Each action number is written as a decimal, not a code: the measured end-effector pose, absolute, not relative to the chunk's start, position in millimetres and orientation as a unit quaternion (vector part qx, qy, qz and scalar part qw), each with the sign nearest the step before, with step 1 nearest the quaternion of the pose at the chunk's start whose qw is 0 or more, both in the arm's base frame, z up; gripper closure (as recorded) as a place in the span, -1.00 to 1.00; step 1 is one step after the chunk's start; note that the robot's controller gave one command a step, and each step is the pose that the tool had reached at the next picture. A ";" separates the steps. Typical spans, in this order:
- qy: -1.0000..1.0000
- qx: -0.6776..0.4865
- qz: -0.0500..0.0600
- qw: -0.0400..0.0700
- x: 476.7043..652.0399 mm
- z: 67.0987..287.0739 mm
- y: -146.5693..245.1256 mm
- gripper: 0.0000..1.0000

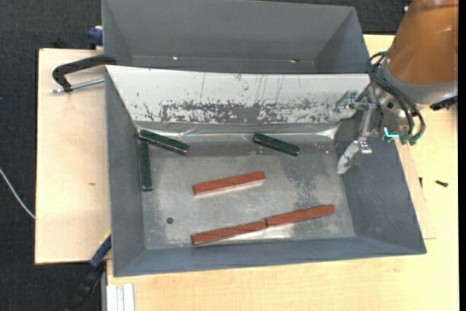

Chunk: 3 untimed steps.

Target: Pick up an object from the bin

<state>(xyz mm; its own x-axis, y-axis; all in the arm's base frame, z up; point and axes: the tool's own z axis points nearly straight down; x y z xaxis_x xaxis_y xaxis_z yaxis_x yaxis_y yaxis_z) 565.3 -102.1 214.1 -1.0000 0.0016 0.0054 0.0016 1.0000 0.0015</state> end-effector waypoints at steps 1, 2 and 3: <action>-1.000 0.000 0.000 -0.001 567.0 218.1 -101.8 -1.00; -1.000 -0.015 0.000 -0.004 537.7 173.6 -97.6 -1.00; -1.000 -0.020 0.000 -0.003 527.5 157.4 -95.6 -1.00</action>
Offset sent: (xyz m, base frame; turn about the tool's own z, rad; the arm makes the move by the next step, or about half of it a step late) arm -0.0680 0.0092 -0.1007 0.0639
